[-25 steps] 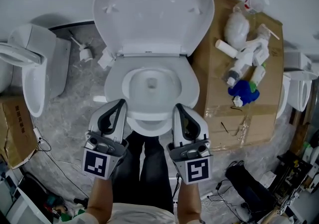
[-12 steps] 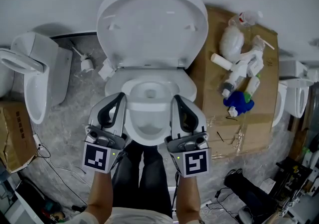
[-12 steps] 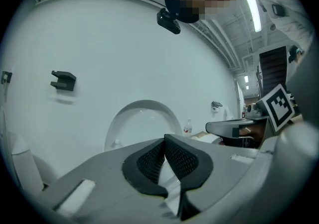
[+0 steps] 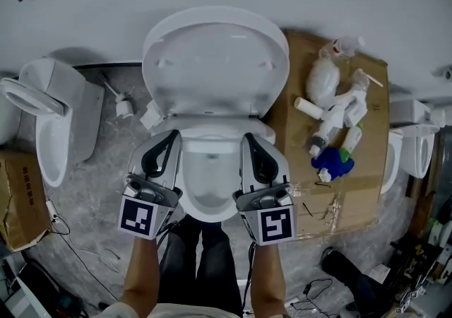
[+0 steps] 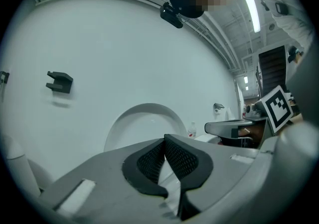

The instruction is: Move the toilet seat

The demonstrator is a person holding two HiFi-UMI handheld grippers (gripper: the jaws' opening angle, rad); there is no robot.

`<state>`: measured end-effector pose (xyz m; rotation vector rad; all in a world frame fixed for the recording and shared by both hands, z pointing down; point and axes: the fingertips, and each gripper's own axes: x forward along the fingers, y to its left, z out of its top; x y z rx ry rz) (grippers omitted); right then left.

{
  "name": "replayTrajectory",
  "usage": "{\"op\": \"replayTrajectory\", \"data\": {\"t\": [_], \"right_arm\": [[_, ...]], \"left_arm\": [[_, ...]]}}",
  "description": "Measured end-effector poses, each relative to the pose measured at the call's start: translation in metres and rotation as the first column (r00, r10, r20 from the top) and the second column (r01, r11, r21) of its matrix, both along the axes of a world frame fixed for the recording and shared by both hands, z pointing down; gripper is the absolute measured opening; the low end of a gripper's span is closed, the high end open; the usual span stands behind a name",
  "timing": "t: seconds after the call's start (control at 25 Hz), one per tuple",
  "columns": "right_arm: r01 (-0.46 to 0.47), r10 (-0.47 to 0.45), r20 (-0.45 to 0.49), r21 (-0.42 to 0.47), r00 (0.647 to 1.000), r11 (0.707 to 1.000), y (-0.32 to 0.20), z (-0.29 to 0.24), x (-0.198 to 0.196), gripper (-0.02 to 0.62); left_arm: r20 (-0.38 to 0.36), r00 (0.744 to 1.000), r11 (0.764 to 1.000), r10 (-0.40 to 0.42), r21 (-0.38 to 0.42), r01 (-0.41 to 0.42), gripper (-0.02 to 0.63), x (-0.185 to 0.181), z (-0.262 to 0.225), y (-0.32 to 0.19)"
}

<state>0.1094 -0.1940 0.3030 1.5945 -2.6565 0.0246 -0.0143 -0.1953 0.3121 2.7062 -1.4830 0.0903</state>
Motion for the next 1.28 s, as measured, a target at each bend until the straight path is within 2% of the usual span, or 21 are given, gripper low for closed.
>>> {"op": "replayTrajectory", "data": {"t": [0.36,0.76,0.92,1.04,1.28], "right_arm": [[0.031,-0.031,-0.014,0.021,0.999,0.999,-0.027,-0.004,-0.002,-0.003],[0.024,-0.024,-0.017,0.045,1.000,0.999,-0.061,-0.008,-0.002,-0.003],[0.034,-0.034,-0.020,0.014,0.999,0.999,-0.071,-0.002,-0.003,-0.003],[0.031,-0.031,-0.015,0.064,0.999,0.997,-0.084,-0.007,-0.002,-0.003],[0.026,-0.025,-0.018,0.072,1.000,0.997,-0.101,-0.004,-0.001,-0.003]], "left_arm": [[-0.001,1.000,0.999,0.031,0.015,-0.031,-0.005,0.002,-0.003,-0.025],[-0.009,0.999,0.998,0.052,0.020,-0.052,-0.005,0.002,-0.005,-0.056],[-0.007,0.999,0.998,0.051,0.023,-0.051,-0.005,0.002,-0.005,-0.069],[-0.013,0.999,0.999,0.045,0.030,-0.044,-0.005,0.003,-0.005,-0.079],[-0.012,0.999,0.999,0.042,0.034,-0.041,-0.005,0.004,-0.002,-0.096]]}}
